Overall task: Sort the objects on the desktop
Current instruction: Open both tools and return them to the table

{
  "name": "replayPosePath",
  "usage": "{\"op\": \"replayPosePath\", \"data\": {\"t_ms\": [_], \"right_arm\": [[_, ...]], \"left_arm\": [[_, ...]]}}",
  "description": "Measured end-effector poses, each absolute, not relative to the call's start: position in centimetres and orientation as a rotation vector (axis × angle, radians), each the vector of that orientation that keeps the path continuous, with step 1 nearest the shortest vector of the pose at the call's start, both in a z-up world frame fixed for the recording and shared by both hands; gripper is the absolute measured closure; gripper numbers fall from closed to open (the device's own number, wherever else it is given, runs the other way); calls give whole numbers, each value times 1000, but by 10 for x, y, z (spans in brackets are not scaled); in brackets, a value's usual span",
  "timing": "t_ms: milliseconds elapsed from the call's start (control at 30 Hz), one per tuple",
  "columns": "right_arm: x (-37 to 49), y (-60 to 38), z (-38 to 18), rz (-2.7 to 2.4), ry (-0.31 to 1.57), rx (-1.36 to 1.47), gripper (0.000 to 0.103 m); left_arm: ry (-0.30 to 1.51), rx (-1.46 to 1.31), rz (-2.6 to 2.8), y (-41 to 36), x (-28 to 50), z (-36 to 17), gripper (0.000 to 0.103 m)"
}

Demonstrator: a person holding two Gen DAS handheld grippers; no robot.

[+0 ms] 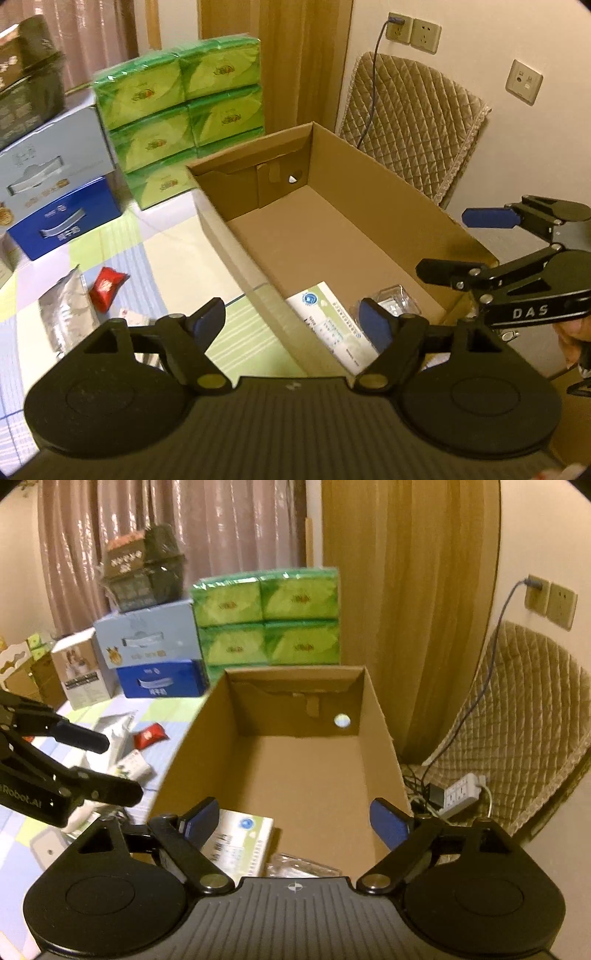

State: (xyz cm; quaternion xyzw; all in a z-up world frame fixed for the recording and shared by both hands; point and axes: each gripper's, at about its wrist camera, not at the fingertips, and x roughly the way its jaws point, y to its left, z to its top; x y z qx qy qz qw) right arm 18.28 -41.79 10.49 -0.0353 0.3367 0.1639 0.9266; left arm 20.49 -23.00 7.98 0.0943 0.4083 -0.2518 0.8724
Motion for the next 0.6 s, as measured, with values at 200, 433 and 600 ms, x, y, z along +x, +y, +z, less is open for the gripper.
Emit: {"op": "replayPosePath", "data": {"t_ms": [200,433,600], "right_arm": [[155,-400,124,352,659,-70,10],[119,-369,140,413,638,-70,7],[96,-340,147,473,617,-81,2]], "left_arm": [[839,201,-488,-197,175,93,20],[839,182,-415,-139,138,98,13],[830,171,-339,-90,113,102,7]]}}
